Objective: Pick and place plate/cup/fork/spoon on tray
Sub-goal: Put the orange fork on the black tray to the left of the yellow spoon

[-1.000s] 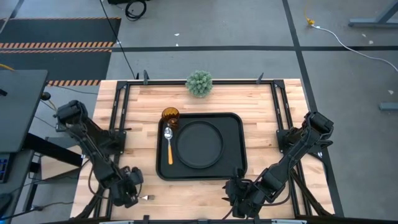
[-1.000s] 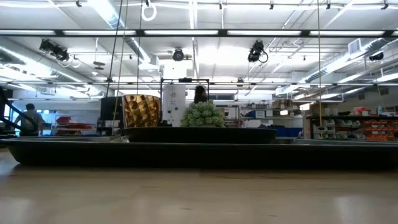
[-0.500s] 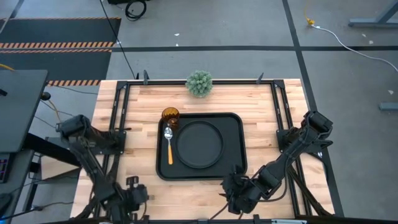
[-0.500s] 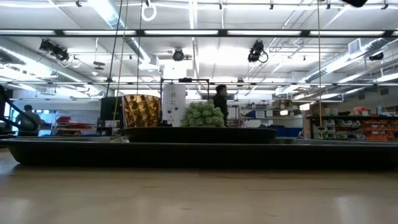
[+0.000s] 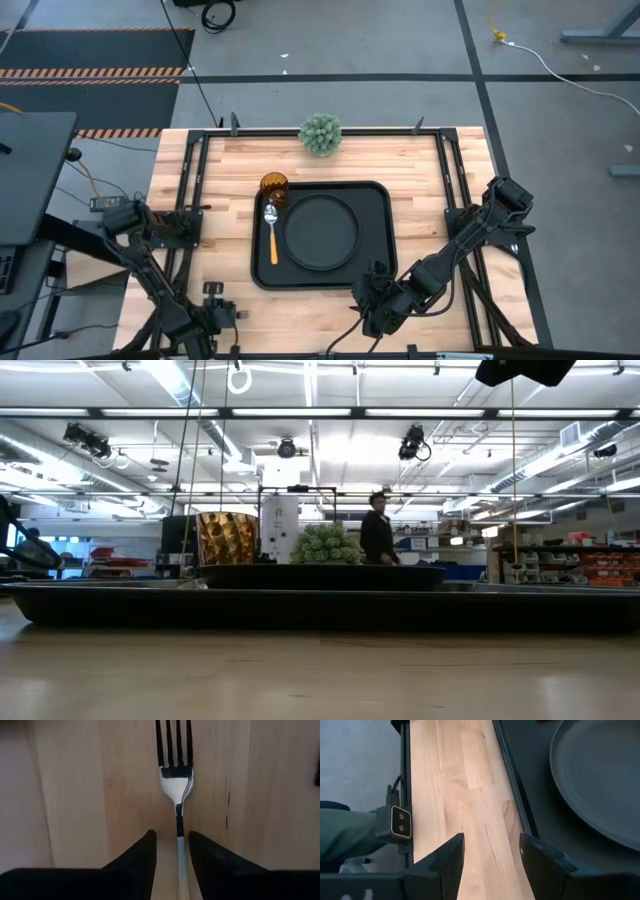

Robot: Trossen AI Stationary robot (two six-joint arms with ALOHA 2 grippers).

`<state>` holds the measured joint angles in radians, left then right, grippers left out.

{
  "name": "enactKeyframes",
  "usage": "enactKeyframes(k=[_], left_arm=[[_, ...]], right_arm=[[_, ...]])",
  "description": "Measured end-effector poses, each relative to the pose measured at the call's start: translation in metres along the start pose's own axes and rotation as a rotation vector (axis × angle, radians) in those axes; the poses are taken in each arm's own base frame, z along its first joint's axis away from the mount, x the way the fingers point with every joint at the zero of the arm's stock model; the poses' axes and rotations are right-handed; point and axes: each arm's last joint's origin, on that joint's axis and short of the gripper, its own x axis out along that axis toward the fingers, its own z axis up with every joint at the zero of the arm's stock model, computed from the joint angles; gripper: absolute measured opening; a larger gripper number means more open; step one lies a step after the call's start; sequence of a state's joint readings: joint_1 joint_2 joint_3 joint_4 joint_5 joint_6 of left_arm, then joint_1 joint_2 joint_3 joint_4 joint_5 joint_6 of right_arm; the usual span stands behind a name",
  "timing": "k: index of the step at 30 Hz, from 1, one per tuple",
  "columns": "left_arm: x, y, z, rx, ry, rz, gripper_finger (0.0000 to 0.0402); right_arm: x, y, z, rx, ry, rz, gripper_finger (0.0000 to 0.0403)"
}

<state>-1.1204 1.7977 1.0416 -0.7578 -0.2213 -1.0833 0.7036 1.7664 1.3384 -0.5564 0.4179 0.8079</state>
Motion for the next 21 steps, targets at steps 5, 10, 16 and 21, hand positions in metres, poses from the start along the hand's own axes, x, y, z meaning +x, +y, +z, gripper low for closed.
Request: enactKeyframes(k=[5,10,16,21], left_arm=[[0.002,0.004,0.008,-0.003,0.017,-0.006,0.0109],[0.005,0.01,0.019,-0.049,0.068,-0.041,0.0064],[0.009,0.015,0.032,-0.106,0.059,-0.068,0.0007],[0.011,0.02,0.042,-0.148,0.031,-0.062,0.0003]], right_arm=[[0.0,0.0,0.0,-0.014,-0.001,0.0,0.0197],[0.0,0.0,0.0,-0.014,-0.002,-0.001,0.0197],[-0.002,0.003,-0.003,-0.024,-0.001,0.009,0.0197],[-0.005,0.008,-0.008,-0.02,-0.003,0.016,0.0197]])
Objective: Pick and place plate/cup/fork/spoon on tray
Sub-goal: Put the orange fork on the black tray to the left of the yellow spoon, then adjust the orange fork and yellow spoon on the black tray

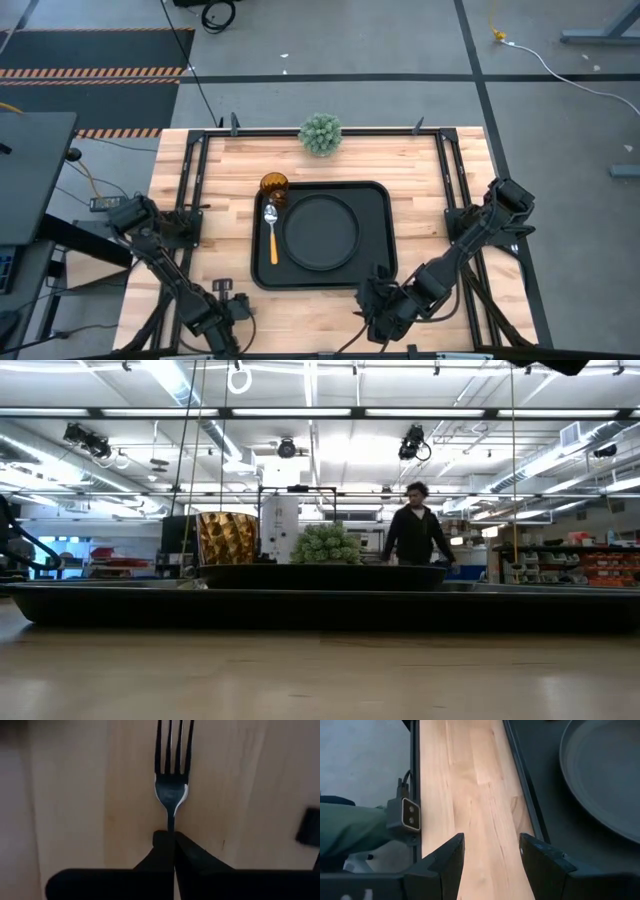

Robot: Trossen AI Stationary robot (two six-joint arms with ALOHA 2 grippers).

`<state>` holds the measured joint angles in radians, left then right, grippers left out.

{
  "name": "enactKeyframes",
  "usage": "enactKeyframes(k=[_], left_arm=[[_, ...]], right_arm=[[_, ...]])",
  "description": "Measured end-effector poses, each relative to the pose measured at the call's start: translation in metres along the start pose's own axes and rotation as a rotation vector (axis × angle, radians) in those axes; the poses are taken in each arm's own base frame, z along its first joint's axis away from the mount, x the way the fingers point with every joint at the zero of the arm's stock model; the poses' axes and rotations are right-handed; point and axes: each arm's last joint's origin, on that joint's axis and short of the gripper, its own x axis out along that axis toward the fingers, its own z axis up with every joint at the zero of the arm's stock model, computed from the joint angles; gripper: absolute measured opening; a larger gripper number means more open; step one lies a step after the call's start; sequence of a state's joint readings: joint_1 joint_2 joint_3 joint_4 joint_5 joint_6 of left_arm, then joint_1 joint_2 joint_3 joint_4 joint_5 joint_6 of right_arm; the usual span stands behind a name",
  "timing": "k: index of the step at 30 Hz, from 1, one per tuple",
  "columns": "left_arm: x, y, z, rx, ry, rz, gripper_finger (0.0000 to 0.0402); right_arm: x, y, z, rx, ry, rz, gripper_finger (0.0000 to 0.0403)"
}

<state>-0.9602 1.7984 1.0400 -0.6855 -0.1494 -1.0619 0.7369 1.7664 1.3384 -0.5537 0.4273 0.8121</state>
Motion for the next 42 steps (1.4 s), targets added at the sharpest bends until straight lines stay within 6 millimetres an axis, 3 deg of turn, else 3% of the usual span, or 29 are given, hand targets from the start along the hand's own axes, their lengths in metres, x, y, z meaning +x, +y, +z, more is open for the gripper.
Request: enactKeyframes(k=[4,8,15,27,36,42], left_arm=[[-0.002,0.005,0.012,0.001,-0.066,0.049,0.0002],[-0.022,0.019,0.033,-0.071,-0.15,0.155,0.0001],[-0.05,0.071,0.076,-0.51,-0.263,0.303,0.0001],[-0.012,0.142,0.108,-0.859,-0.197,0.237,0.0005],[-0.011,0.181,0.123,-0.884,-0.192,0.266,0.0007],[-0.014,0.191,0.126,-0.875,-0.171,0.25,0.001]], right_arm=[[-0.002,0.004,-0.004,-0.005,0.002,0.01,0.0197],[-0.003,0.005,-0.005,-0.009,0.003,0.013,0.0197],[-0.003,0.005,-0.005,-0.008,0.002,0.011,0.0197],[-0.008,0.013,-0.013,-0.009,0.011,0.035,0.0197],[-0.018,0.026,-0.029,-0.053,0.007,0.06,0.0197],[-0.026,0.034,-0.039,-0.066,-0.036,0.047,0.0197]])
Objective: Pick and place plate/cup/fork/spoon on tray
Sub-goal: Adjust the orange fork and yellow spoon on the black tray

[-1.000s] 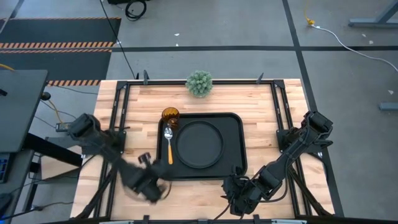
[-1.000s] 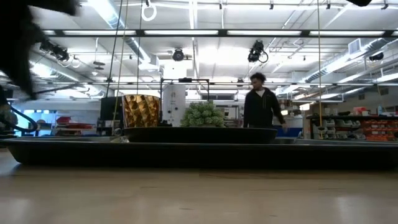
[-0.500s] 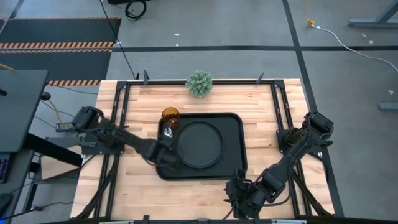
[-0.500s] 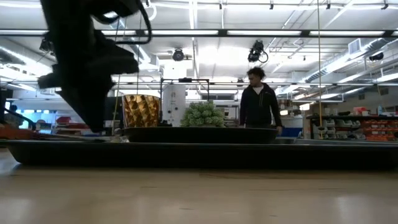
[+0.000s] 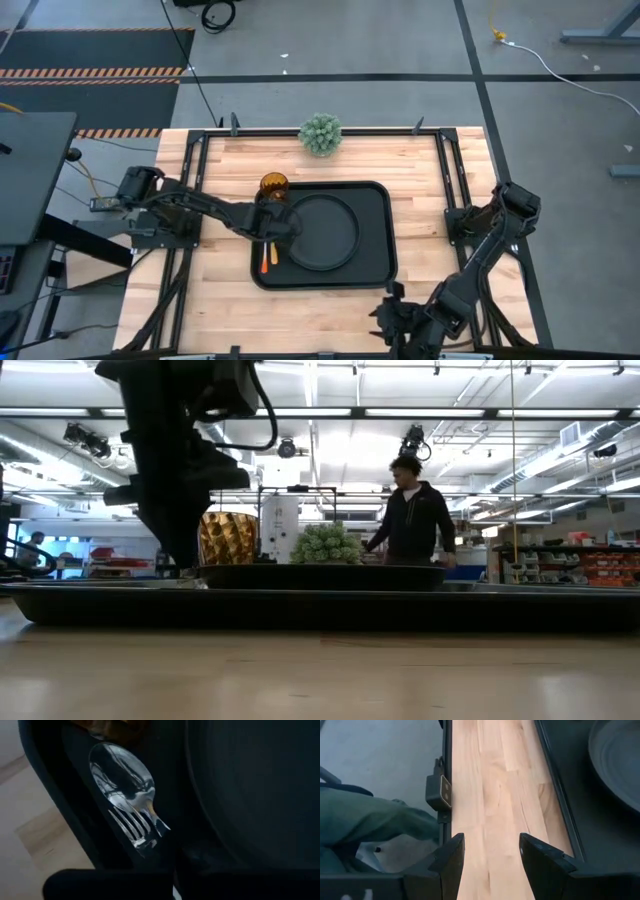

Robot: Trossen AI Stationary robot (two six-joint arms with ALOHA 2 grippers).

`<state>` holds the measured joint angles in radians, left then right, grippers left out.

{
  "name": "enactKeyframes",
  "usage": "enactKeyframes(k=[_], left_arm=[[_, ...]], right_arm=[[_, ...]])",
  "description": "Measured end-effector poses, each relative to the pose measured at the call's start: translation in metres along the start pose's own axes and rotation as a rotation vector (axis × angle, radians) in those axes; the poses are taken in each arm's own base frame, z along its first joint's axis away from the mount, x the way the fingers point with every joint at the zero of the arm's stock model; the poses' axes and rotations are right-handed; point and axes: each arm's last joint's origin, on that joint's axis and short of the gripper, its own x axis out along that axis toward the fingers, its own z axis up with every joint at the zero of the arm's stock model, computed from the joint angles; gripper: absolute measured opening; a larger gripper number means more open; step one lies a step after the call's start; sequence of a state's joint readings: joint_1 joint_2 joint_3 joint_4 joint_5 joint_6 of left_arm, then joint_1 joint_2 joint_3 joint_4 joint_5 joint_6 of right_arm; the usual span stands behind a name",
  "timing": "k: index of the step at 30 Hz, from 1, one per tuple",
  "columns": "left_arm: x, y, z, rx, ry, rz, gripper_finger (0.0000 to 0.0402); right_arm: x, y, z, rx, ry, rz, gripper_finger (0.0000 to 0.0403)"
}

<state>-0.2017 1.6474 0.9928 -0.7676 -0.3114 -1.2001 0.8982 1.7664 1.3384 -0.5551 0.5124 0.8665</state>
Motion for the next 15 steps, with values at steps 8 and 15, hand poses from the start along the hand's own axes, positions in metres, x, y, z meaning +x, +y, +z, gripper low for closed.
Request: enactKeyframes(k=[8,15], left_arm=[[-0.01,-0.008,-0.025,0.119,0.106,-0.064,0.0011],[-0.01,-0.01,-0.041,0.135,0.067,-0.079,0.0011]], right_arm=[[-0.005,0.006,-0.007,0.027,-0.011,0.005,0.0197],[-0.004,0.004,-0.005,0.02,-0.013,0.0,0.0197]])
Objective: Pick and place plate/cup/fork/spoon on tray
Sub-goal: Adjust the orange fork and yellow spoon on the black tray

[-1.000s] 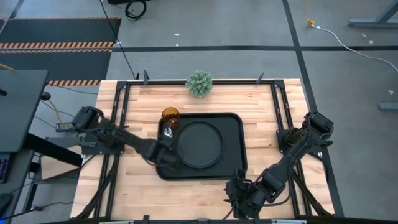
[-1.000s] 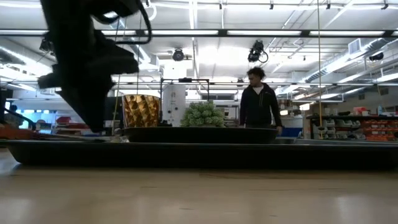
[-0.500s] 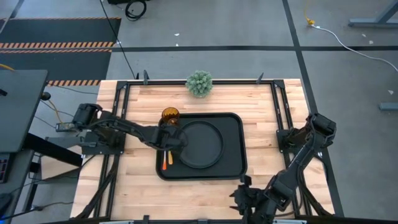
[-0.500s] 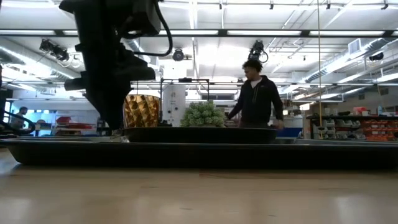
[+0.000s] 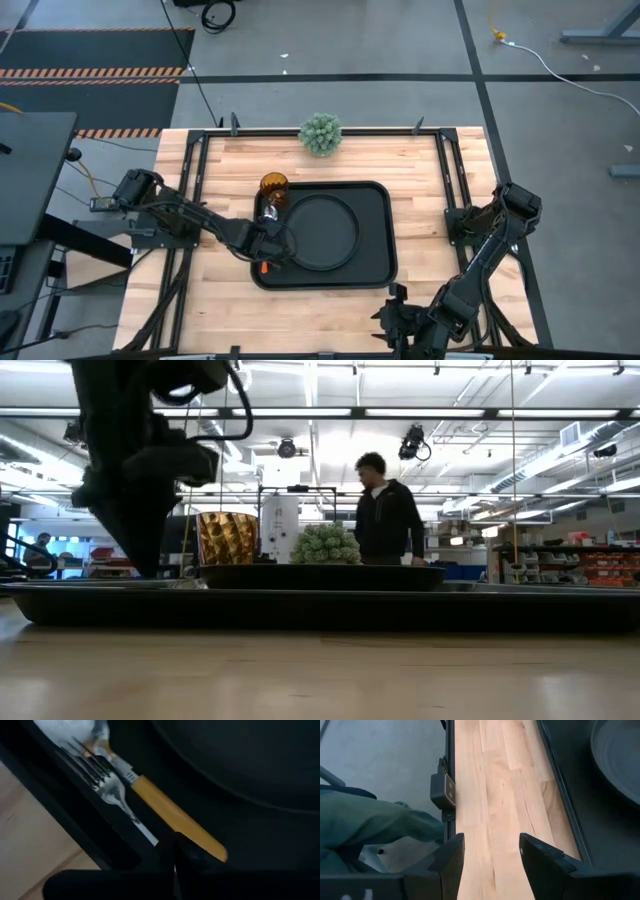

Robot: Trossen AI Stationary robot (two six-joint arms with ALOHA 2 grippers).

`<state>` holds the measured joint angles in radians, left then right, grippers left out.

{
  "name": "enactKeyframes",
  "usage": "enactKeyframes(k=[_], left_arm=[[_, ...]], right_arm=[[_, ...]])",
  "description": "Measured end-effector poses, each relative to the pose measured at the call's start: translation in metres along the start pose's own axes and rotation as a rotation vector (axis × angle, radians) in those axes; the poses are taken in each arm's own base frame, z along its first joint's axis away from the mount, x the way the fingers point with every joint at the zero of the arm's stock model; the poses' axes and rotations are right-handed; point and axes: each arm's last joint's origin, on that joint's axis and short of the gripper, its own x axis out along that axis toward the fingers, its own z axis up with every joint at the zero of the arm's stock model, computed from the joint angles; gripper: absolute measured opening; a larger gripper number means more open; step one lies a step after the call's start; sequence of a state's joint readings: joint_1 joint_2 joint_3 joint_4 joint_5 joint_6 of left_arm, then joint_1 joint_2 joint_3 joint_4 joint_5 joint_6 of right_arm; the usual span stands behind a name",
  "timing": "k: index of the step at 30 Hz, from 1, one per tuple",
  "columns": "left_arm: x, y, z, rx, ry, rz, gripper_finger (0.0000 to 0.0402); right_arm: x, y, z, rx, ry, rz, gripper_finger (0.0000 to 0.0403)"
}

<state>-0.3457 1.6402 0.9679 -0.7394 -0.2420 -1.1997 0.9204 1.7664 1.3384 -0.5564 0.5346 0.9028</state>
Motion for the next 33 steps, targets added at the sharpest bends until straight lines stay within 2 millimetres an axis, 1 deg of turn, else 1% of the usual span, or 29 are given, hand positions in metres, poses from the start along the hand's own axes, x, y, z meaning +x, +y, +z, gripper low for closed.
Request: enactKeyframes(k=[7,9,12,18,23,26,33], left_arm=[[0.026,0.014,-0.012,-0.074,0.0,-0.038,0.0011],[0.028,0.017,-0.013,-0.083,-0.001,-0.037,0.0011],[0.029,0.02,-0.009,-0.025,-0.02,-0.013,0.0011],[0.034,0.029,0.009,0.03,-0.11,0.069,0.0011],[0.036,0.04,0.019,0.068,-0.122,0.142,0.0011],[0.036,0.041,0.019,0.081,-0.113,0.155,0.0011],[0.033,0.034,0.006,0.139,-0.116,0.144,0.0011]], right_arm=[[0.001,-0.001,0.001,0.05,0.0,-0.002,0.0197],[0.0,0.0,0.0,0.06,0.003,0.003,0.0197],[0.0,0.0,0.0,0.063,0.003,0.004,0.0197],[0.003,-0.003,0.003,0.075,-0.002,-0.007,0.0197],[0.005,-0.005,0.009,0.101,-0.013,0.001,0.0197],[0.006,-0.004,0.011,0.111,-0.019,0.013,0.0197],[0.011,-0.01,0.017,0.111,-0.026,-0.002,0.0197]])
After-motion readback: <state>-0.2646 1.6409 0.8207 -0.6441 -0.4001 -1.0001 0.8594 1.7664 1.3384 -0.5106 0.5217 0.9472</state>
